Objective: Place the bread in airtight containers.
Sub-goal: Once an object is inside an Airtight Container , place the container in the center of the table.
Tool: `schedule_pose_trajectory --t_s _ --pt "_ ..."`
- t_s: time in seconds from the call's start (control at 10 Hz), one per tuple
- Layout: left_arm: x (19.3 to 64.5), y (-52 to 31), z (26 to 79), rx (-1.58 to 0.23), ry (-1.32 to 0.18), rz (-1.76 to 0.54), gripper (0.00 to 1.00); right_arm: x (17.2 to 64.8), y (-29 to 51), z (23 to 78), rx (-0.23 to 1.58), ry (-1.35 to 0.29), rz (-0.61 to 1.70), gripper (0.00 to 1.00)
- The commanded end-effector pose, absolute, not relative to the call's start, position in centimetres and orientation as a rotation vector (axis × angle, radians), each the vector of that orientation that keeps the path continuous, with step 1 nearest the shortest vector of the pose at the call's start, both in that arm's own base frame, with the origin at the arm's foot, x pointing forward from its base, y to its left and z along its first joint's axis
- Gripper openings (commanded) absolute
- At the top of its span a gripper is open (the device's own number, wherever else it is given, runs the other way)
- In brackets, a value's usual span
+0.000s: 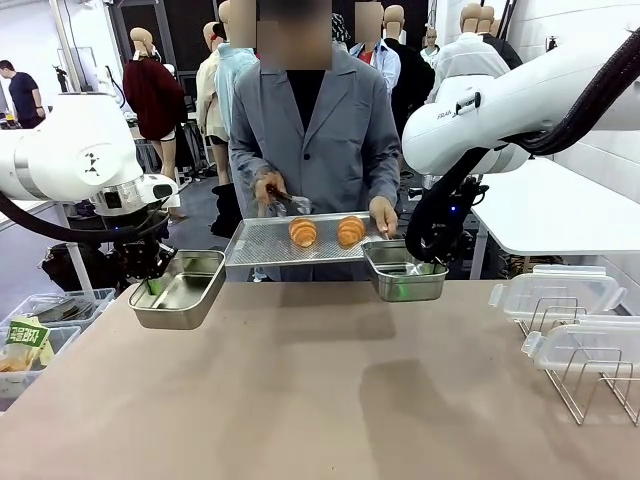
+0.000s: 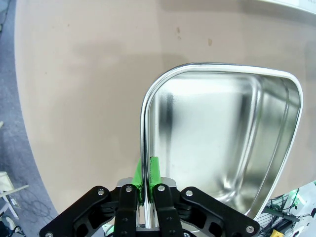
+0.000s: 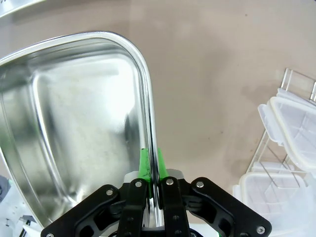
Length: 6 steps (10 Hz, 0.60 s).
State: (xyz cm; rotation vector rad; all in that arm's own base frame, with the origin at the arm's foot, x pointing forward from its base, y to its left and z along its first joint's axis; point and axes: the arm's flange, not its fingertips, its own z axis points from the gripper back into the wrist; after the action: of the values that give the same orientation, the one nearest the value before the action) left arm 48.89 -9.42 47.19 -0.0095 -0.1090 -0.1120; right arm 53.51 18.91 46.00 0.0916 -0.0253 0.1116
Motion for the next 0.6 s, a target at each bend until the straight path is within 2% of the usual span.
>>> schedule_pose_trajectory --t_s 0.0,0.5 --pt "48.99 -9.29 47.44 -0.008 -0.133 -0.129 0.00 53.05 18.70 45.96 0.095 -0.048 0.109 0.00" --pt "48.99 -9.29 47.44 -0.008 -0.133 -0.129 0.00 53.05 18.70 45.96 0.095 -0.048 0.109 0.00"
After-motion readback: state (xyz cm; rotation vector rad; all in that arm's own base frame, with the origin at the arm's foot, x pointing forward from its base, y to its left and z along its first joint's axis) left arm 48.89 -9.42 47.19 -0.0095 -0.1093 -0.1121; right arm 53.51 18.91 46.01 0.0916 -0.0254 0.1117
